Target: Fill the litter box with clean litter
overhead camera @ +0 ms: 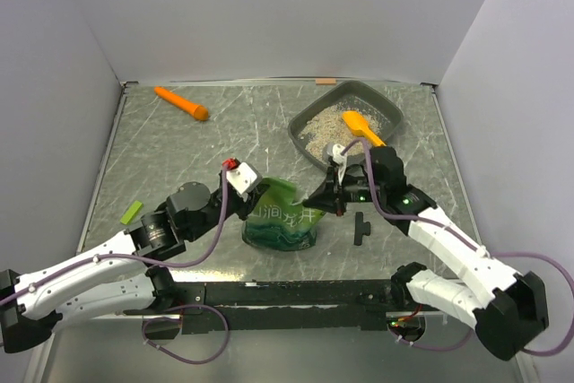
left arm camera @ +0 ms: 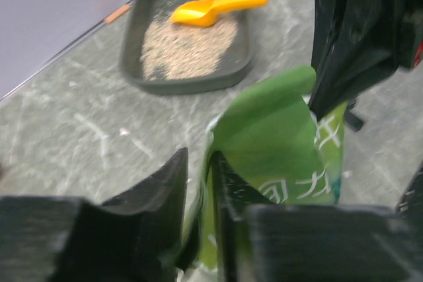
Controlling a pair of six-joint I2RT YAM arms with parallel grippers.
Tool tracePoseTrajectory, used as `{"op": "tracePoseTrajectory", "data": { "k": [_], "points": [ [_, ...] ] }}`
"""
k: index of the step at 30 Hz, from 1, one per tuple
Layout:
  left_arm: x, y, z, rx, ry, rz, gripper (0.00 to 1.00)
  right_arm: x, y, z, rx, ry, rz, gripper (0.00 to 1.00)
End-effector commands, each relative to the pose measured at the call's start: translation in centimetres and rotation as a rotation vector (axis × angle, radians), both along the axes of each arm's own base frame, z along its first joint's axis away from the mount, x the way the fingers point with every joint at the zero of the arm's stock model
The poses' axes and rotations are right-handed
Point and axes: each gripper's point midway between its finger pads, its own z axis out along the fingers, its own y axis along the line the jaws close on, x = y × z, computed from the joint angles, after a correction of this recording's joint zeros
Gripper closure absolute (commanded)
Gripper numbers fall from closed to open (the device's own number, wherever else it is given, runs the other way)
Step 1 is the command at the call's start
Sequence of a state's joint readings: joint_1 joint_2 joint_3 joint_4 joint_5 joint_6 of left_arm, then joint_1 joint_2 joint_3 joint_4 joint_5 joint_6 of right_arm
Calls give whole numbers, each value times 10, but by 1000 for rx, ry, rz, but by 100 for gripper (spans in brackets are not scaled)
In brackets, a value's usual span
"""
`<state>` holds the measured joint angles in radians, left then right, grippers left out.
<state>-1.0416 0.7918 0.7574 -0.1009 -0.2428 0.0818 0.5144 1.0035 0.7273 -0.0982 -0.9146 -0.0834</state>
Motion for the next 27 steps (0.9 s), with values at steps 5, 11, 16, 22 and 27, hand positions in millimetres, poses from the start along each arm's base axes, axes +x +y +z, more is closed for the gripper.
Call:
{"op": "tracePoseTrajectory", "data": {
  "k": [5,11,16,22,27],
  "points": [
    [-30,3,39,-356,3,-103,45,-13,-16,27,47,-89,-70,100],
    [-56,23,27,-499,11,-171,32,-17,-20,24,71,-79,-103,100],
    [-60,16,7,-564,17,-213,28,-22,-18,19,89,-47,-94,100],
    [-49,-6,-22,-512,54,-276,29,-25,-18,24,103,-54,-89,100],
    [-37,-12,-22,-549,48,-350,31,-30,-16,20,109,-35,-68,100]
  ]
}}
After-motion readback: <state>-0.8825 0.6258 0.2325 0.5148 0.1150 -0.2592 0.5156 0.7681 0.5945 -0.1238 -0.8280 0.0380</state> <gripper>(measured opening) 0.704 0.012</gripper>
